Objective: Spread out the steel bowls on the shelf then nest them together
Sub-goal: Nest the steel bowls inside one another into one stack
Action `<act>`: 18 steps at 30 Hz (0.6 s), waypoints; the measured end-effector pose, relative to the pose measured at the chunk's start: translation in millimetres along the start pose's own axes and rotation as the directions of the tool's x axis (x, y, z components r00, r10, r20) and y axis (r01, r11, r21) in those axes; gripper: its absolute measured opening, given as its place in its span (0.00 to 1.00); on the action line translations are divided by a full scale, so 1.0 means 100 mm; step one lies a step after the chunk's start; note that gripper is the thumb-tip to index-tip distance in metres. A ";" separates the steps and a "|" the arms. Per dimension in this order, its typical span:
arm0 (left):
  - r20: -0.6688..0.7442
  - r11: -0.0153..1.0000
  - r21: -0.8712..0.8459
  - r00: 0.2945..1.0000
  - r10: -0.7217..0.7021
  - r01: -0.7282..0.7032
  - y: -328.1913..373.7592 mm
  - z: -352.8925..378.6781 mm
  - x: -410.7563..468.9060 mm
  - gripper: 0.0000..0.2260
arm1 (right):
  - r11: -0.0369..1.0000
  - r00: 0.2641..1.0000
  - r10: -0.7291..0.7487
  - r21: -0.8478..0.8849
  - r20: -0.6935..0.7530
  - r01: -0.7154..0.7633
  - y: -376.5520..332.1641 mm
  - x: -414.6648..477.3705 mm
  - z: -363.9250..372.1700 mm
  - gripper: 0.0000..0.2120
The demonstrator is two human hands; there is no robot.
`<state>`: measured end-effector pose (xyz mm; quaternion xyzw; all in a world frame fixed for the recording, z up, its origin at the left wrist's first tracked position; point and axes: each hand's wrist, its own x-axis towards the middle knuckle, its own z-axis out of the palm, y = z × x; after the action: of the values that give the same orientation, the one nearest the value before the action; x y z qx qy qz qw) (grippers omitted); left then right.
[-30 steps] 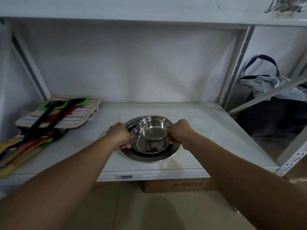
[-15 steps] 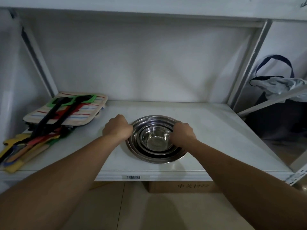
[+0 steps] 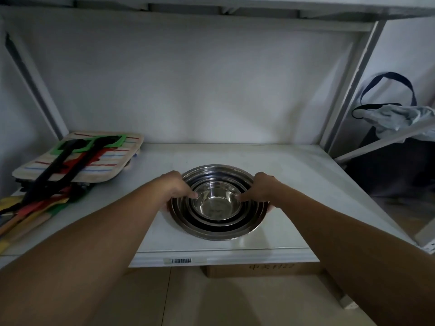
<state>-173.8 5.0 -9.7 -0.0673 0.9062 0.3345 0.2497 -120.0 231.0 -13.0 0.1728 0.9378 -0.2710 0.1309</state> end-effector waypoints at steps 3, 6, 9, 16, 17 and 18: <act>-0.002 0.996 0.094 1.000 0.003 -0.003 0.03 0.01 0.06 0.35 | 1.000 1.000 -0.012 -0.020 0.000 0.012 0.01 0.03 0.00 0.31; -0.067 0.977 0.214 0.997 0.031 -0.016 0.02 0.06 0.10 0.35 | 0.997 1.000 -0.022 -0.071 -0.018 0.021 0.01 0.05 0.04 0.31; -0.151 0.944 0.330 0.987 0.045 0.008 -0.01 0.12 0.14 0.34 | 0.991 0.998 -0.007 -0.131 -0.059 0.000 -0.01 0.07 0.09 0.31; -0.174 0.915 0.403 0.984 0.044 0.030 0.03 0.14 0.15 0.36 | 0.984 0.998 -0.007 -0.178 -0.069 -0.005 -0.03 0.10 0.11 0.33; -0.170 0.913 0.406 0.985 0.041 0.032 0.03 0.15 0.15 0.36 | 0.983 0.997 -0.004 -0.182 -0.071 -0.009 -0.03 0.11 0.11 0.33; -0.170 0.912 0.409 0.985 0.043 0.031 0.03 0.15 0.16 0.36 | 0.983 0.997 -0.002 -0.183 -0.073 -0.011 -0.02 0.12 0.12 0.33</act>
<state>-182.9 17.7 -25.8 -0.0399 0.9748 0.1306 0.1767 -129.7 225.9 -25.5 0.1717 0.9626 -0.1766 0.1126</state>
